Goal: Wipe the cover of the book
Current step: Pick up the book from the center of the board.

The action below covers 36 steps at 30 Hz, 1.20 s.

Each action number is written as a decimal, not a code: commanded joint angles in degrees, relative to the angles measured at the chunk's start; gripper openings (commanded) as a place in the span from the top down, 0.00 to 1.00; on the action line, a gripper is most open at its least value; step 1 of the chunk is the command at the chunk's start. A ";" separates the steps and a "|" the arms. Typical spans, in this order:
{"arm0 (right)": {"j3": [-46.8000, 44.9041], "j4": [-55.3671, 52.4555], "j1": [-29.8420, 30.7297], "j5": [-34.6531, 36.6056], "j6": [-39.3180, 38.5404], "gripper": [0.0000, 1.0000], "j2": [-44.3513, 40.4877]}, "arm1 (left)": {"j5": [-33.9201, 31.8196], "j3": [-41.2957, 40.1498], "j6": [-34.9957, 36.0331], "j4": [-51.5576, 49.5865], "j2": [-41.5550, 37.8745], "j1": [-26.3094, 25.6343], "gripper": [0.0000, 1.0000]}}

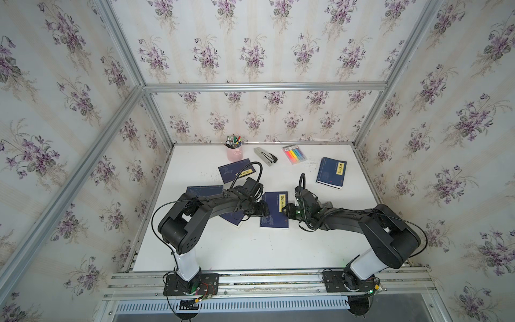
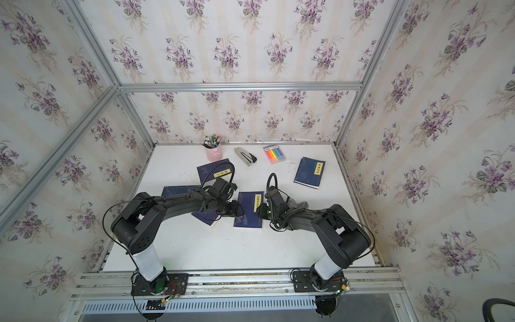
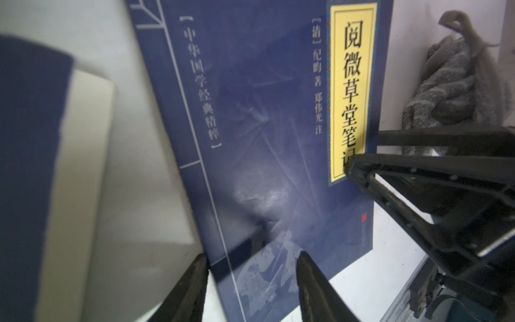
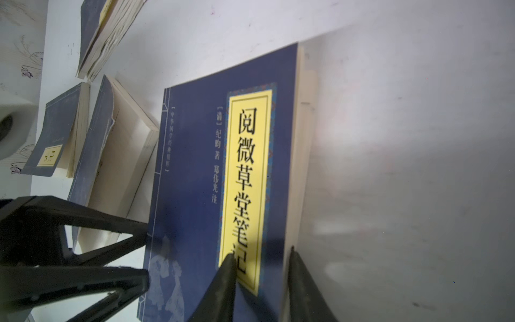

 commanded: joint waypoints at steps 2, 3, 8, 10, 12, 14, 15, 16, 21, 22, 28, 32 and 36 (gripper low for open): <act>-1.60 -7.34 0.42 -3.84 1.00 0.69 1.56 | 12.68 -3.44 -7.52 16.36 -1.04 1.92 0.48; -1.83 -7.17 0.42 -3.94 1.02 0.69 1.65 | 13.39 -4.36 -8.81 18.87 -1.11 2.46 0.48; -2.57 -5.56 0.42 -4.70 1.41 0.70 2.63 | 14.49 -4.63 -9.24 21.31 -0.72 2.93 0.48; -2.67 -4.91 0.42 -5.24 1.55 0.70 2.98 | 14.90 -4.94 -9.99 23.12 -0.61 2.95 0.48; -2.84 -4.32 0.45 -5.57 1.71 0.70 3.38 | 15.37 -4.99 -10.49 24.92 -0.51 2.92 0.48; -2.93 -3.98 0.45 -5.74 1.89 0.70 3.56 | 15.99 -5.23 -11.32 27.22 -0.69 2.88 0.49; -2.93 -3.85 0.43 -5.86 1.89 0.70 3.57 | 16.22 -5.34 -11.69 28.39 -0.84 2.89 0.50; -2.93 -3.82 0.42 -5.79 1.91 0.70 3.54 | 16.42 -5.50 -12.21 29.54 -0.96 2.91 0.51; -3.20 -4.07 0.42 -5.52 1.89 0.70 3.08 | 16.48 -6.37 -13.44 33.89 -2.08 2.94 0.64; -3.16 -4.07 0.42 -5.41 1.89 0.70 2.97 | 16.47 -6.47 -13.52 34.39 -2.18 2.95 0.67; -3.37 -4.07 0.42 -5.24 2.10 0.70 2.91 | 16.34 -8.24 -14.35 38.17 -2.89 3.01 0.60; -3.46 -4.03 0.42 -5.35 2.08 0.70 2.92 | 16.00 -7.76 -14.23 37.46 -2.30 3.04 0.54; -3.55 -3.87 0.45 -5.30 2.10 0.70 2.99 | 15.10 -6.17 -14.04 33.32 -0.42 3.02 0.53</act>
